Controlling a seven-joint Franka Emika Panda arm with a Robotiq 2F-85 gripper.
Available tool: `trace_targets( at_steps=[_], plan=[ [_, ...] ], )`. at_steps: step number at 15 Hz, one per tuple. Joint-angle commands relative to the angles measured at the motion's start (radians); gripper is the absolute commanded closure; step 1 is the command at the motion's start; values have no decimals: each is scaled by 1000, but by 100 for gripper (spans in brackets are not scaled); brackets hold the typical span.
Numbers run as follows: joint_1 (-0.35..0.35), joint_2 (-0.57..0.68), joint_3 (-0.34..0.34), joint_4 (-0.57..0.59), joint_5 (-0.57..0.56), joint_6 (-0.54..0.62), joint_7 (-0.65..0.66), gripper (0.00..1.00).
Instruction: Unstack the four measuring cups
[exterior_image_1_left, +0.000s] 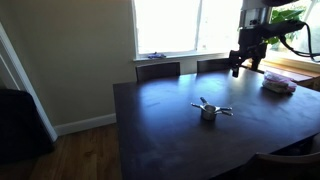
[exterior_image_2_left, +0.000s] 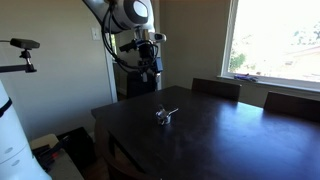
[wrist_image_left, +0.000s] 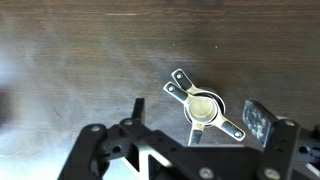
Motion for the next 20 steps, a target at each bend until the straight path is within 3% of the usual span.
trace_targets(
  at_steps=[1,10,16,20],
  plan=[
    [15,0,-15,2,-1,-3,0,0],
    [8,216,-66,152,-74,-19,-183,0],
    [27,367,-83,245,-183,7,-283,0],
    [32,391,-84,255,-175,0,-283,0]
  ],
)
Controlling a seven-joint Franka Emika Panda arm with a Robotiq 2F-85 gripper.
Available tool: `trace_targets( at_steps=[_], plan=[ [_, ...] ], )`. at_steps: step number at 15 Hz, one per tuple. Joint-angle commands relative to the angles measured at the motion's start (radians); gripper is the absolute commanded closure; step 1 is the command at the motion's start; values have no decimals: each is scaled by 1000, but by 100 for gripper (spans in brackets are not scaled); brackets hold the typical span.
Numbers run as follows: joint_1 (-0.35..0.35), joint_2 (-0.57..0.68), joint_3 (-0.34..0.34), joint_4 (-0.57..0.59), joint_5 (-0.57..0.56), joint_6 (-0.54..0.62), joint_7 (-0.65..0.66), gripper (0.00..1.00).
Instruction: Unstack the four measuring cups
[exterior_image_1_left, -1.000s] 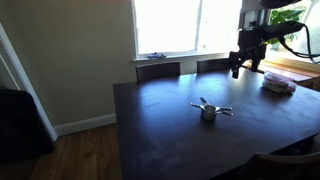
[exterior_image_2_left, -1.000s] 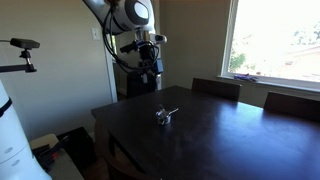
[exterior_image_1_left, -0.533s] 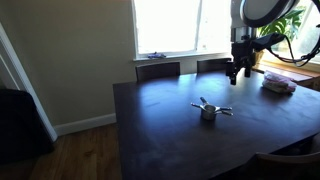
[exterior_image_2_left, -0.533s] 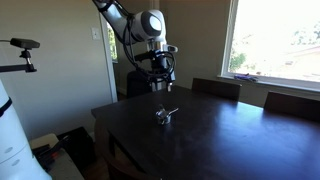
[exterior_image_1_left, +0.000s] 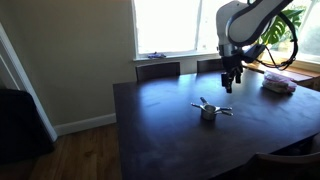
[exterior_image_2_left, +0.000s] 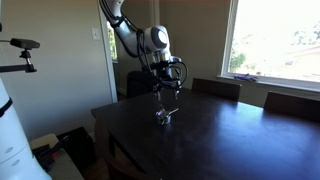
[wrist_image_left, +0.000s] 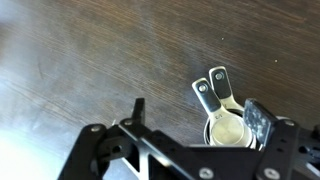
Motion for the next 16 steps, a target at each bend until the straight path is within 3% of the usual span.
trace_targets(
  at_steps=[1,11,16],
  plan=[
    [19,9,-19,7,4,0,-7,0],
    [24,120,-25,63,-26,29,-79,0],
    [32,170,-38,84,27,130,23,0]
  ],
)
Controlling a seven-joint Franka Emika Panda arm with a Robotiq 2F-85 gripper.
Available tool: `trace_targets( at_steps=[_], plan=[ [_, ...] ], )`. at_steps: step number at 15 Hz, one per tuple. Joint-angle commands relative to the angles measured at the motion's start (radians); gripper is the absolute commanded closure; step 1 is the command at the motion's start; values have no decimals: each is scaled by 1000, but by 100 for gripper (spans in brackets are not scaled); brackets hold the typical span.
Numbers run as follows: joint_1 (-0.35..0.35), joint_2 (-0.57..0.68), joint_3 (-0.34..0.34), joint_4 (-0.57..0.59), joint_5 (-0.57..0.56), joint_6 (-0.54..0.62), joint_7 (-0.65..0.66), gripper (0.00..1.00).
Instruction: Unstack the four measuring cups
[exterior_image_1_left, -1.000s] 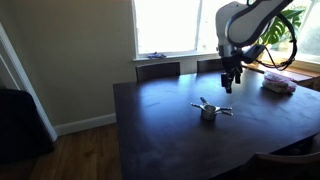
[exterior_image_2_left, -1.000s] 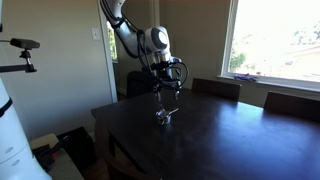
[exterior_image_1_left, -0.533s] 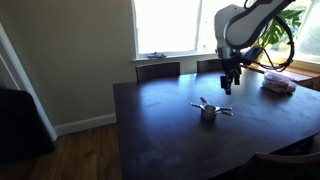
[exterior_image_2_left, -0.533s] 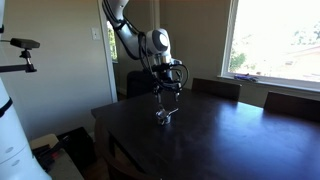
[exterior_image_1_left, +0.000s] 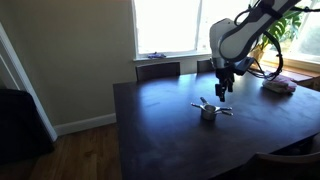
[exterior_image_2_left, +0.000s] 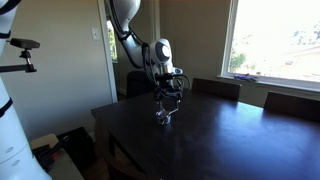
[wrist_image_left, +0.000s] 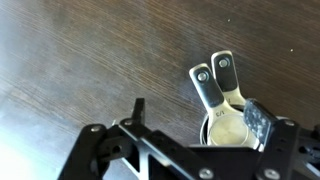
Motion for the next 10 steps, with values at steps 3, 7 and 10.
trace_targets(
  at_steps=[3,7,10],
  plan=[
    [29,49,-34,27,75,80,146,0],
    [33,75,-35,32,146,153,206,0],
    [42,97,-45,40,202,227,259,0]
  ],
)
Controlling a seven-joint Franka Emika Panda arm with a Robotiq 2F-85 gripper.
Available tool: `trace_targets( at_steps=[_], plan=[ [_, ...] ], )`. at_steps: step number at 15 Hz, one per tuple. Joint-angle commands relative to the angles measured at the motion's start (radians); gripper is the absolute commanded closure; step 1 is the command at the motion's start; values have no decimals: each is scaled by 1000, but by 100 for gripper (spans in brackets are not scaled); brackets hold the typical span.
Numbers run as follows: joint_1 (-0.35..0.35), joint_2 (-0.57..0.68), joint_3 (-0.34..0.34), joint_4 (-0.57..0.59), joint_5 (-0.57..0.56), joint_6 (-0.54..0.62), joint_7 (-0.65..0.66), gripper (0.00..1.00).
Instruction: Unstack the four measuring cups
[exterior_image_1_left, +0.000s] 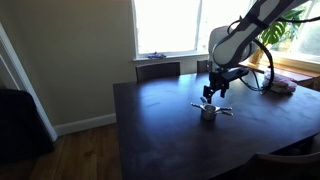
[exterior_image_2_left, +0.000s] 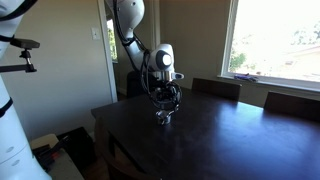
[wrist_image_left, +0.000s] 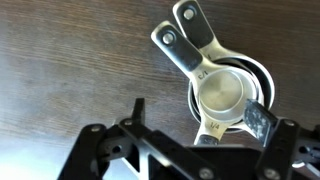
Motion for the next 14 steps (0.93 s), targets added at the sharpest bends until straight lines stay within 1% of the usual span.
trace_targets(
  at_steps=[1,7,14],
  plan=[
    [30,20,-34,10,66,80,80,0],
    [57,85,-81,76,130,141,182,0],
    [96,177,-96,175,169,145,239,0]
  ],
)
